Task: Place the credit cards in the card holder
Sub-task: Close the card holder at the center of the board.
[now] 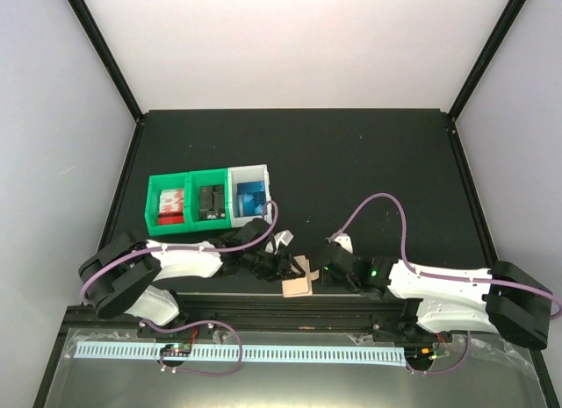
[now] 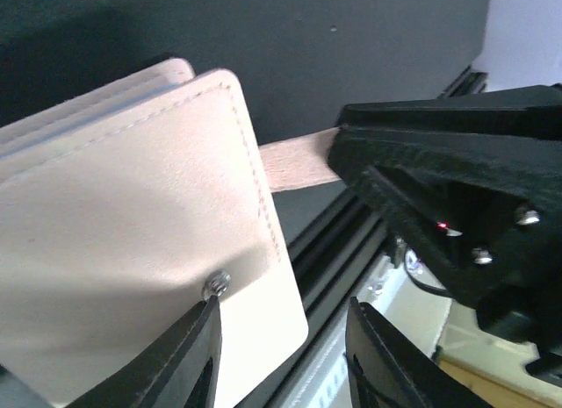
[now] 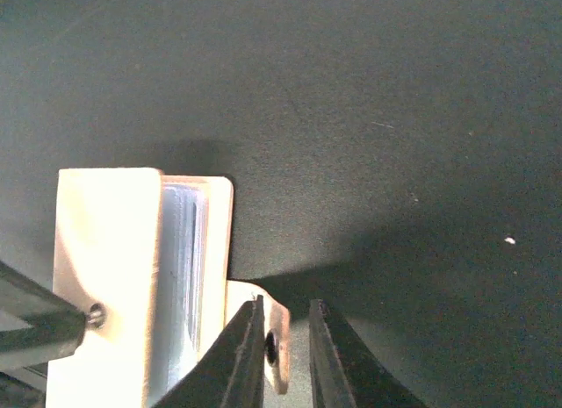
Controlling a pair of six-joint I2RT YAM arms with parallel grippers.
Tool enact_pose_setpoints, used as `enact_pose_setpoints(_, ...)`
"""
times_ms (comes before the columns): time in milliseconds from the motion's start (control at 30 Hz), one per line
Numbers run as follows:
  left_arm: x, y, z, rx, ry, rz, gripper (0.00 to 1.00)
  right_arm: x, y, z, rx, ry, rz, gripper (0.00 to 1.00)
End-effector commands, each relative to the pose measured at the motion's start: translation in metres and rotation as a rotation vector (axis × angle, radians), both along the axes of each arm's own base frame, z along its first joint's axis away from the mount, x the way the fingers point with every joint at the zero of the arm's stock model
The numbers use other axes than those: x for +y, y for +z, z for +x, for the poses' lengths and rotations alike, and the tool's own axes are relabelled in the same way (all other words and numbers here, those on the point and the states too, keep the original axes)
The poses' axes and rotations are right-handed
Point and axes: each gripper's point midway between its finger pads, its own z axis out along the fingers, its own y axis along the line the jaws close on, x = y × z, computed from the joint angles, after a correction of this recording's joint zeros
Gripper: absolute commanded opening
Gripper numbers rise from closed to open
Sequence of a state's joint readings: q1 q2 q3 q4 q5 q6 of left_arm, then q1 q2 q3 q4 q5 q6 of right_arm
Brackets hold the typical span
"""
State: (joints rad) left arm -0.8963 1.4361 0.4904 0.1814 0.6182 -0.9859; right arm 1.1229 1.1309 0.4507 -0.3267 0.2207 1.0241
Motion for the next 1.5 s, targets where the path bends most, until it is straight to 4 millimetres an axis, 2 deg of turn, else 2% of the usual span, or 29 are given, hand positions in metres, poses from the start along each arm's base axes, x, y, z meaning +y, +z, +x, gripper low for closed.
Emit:
enact_pose_setpoints(0, -0.002, -0.01, 0.004, -0.031, 0.008, 0.069, 0.38, 0.008, 0.008, 0.003, -0.017, 0.018, 0.042, 0.15)
enact_pose_setpoints(167, -0.002, -0.019, 0.003, -0.035, 0.005, 0.112, 0.32, 0.015, 0.013, 0.002, -0.015, 0.043, 0.056, 0.01)
enact_pose_setpoints(467, -0.002, -0.02, 0.004, -0.056, 0.023, 0.132, 0.29, 0.039, 0.019, -0.004, 0.009, 0.124, 0.133, 0.01)
enact_pose_setpoints(667, 0.002, -0.005, 0.005, -0.103, 0.046, 0.127, 0.35, 0.056, 0.016, -0.006, 0.032, 0.17, 0.165, 0.01)
enact_pose_setpoints(1000, 0.042, -0.009, 0.01, -0.167, 0.163, 0.242, 0.4, 0.067, 0.006, -0.006, 0.062, 0.196, 0.139, 0.01)
enact_pose_setpoints(1200, 0.078, -0.036, 0.009, -0.167, 0.221, 0.428, 0.42, 0.073, 0.009, -0.005, 0.06, 0.212, 0.138, 0.01)
enact_pose_setpoints(1333, 0.081, -0.044, 0.005, -0.162, 0.211, 0.469, 0.42, 0.081, 0.015, -0.004, 0.043, 0.251, 0.152, 0.01)
enact_pose_setpoints(1467, 0.079, -0.054, -0.001, -0.149, 0.184, 0.503, 0.37, 0.08, 0.007, -0.005, 0.053, 0.261, 0.127, 0.01)
